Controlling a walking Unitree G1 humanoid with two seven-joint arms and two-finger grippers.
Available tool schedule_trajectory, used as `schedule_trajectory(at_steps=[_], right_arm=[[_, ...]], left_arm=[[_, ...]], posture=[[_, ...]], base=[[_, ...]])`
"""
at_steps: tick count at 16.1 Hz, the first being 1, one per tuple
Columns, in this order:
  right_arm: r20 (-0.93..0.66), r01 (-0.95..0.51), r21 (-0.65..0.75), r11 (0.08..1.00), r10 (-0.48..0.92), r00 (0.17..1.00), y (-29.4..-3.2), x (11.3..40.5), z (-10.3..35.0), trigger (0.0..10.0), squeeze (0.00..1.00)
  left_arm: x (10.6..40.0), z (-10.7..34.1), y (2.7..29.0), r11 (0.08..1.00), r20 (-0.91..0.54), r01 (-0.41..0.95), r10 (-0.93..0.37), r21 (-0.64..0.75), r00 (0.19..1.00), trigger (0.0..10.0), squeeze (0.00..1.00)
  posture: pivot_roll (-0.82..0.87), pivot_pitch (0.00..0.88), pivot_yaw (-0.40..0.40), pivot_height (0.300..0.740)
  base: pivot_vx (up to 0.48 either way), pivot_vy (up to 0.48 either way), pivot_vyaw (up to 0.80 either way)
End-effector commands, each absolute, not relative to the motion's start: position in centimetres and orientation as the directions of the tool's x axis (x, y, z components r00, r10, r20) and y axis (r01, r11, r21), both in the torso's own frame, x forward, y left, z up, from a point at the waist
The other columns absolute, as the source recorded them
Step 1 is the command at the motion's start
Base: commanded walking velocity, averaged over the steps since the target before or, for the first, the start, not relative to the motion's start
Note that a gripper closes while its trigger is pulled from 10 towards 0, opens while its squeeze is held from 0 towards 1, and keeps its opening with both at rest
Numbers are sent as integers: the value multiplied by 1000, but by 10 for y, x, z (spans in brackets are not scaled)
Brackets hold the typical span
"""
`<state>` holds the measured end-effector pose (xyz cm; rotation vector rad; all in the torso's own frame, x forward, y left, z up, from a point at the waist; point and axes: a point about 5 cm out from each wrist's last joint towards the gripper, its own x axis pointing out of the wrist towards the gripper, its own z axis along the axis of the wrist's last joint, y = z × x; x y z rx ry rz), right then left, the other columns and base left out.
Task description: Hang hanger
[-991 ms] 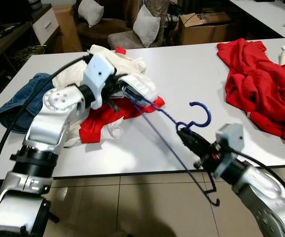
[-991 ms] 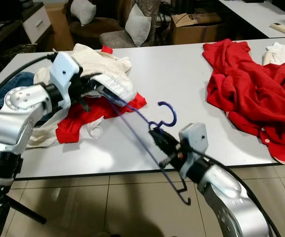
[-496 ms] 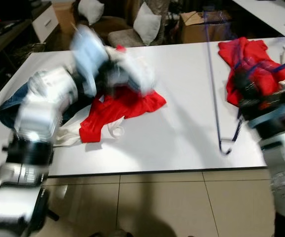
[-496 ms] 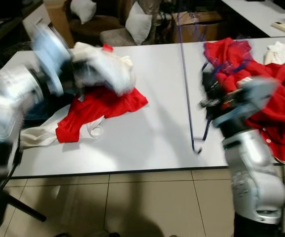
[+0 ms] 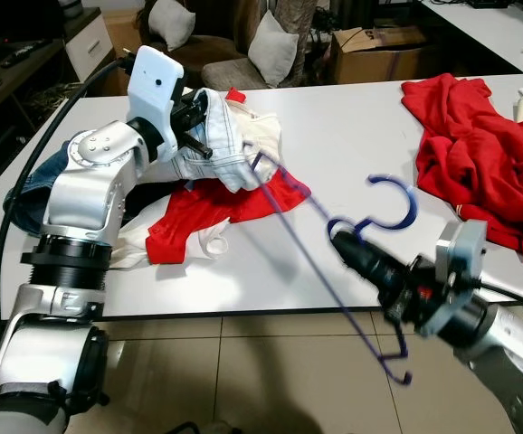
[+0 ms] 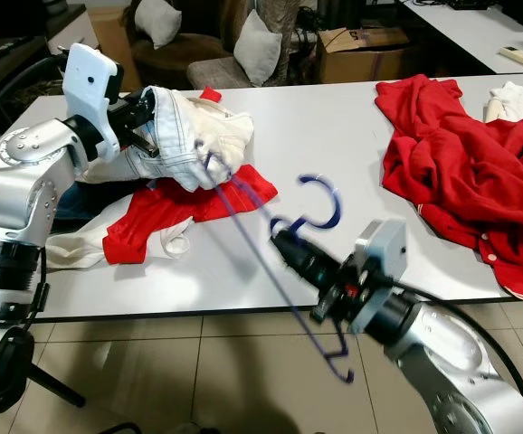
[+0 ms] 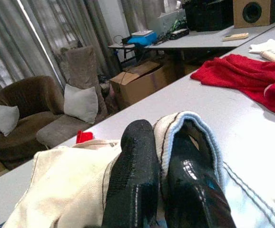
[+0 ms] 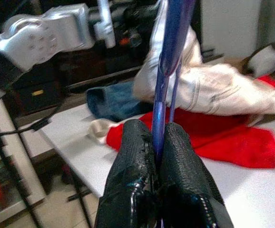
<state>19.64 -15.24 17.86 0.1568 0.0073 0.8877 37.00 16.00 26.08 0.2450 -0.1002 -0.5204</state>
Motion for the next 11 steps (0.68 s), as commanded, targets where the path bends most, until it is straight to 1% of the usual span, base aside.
schedule_trajectory(at_steps=[1,3,5,7,8,9,10,11], right_arm=[[65,-823,152,548,825,561,-143,188,181,10000,0],[61,-835,151,530,838,543,-144,184,180,10000,0],[104,-842,156,517,839,534,-146,183,188,10000,0],[105,-735,75,674,728,678,-164,202,193,10000,0],[85,-688,60,724,683,726,-175,208,192,10000,0],[77,-690,63,721,686,723,-180,207,193,10000,0],[67,-730,74,680,727,684,-179,200,195,10000,0],[39,-773,90,628,773,633,-177,194,193,10000,0]], left_arm=[[374,265,160,848,27,455,-480,272,877,0,0],[377,261,163,860,9,412,-435,301,900,0,0],[382,255,169,876,-16,361,-376,319,926,0,0],[383,242,179,852,-81,340,-337,398,938,0,0],[383,238,185,857,-98,325,-312,400,945,0,0],[382,237,190,865,-104,309,-292,396,951,0,0],[382,237,191,876,-98,305,-289,373,952,0,0],[382,239,187,889,-87,326,-315,322,945,0,0]], posture=[[-130,0,112,740],[-131,0,111,740],[-129,0,108,740],[-132,0,109,740],[-132,0,109,740],[-133,0,104,740],[-132,0,99,740],[-131,0,95,740]], base=[[0,0,0],[0,0,0],[0,0,0],[0,0,0],[0,0,0],[0,0,0],[0,0,0],[0,0,0]])
